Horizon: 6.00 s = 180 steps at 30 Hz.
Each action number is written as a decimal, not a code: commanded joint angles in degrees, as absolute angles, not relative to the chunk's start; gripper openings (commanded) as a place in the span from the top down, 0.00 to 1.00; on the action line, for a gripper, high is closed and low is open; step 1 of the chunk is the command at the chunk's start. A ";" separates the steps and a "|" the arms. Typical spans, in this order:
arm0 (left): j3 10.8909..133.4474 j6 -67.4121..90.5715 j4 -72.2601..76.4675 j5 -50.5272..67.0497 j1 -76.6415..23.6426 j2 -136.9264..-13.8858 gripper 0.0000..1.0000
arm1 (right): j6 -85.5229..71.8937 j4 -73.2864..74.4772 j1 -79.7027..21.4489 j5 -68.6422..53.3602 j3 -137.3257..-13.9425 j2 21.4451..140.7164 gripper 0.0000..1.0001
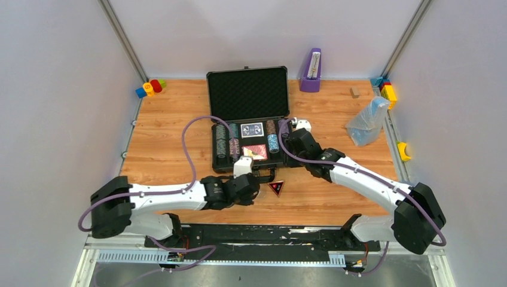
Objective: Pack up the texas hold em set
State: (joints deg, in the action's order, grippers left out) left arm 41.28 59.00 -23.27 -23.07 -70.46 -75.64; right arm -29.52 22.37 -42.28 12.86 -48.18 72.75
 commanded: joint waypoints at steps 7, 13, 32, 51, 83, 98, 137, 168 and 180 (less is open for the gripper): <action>41.29 45.02 -25.06 -17.04 -55.09 -64.33 0.96 | -30.80 19.59 -39.40 17.41 -55.32 80.57 0.86; 44.64 37.91 -26.17 -15.76 -44.15 -64.03 0.97 | -30.66 19.99 -36.43 20.82 -60.74 88.02 0.86; 52.62 30.98 -19.39 -10.25 -38.78 -81.18 0.91 | -28.48 23.22 -39.64 6.15 -51.09 76.85 0.13; 50.12 28.11 -24.19 -11.66 -38.80 -70.88 0.25 | -32.34 23.44 -54.30 12.41 -43.92 78.94 0.11; 25.58 23.70 -15.56 -20.97 -38.79 -40.25 0.01 | -28.49 21.18 -52.33 9.23 -48.08 91.47 0.19; 24.01 24.35 -14.85 -22.10 -38.76 -37.43 0.02 | -24.80 22.41 -52.35 8.80 -46.42 86.36 0.53; 23.47 24.17 -14.58 -20.96 -38.76 -36.47 0.03 | -24.63 24.71 -51.85 4.32 -47.12 85.68 0.17; 23.21 24.33 -15.18 -21.18 -38.76 -35.02 0.03 | -23.29 24.64 -55.11 6.30 -48.51 92.13 0.32; 23.25 24.34 -15.34 -21.18 -38.76 -34.98 0.03 | -24.92 29.94 -55.17 8.63 -49.45 83.62 0.67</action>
State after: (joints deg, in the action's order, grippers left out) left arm 23.51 24.18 -16.88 -20.88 -38.96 -35.05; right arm -22.92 27.75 -55.05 7.14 -48.64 88.27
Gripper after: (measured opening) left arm 0.974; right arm 0.602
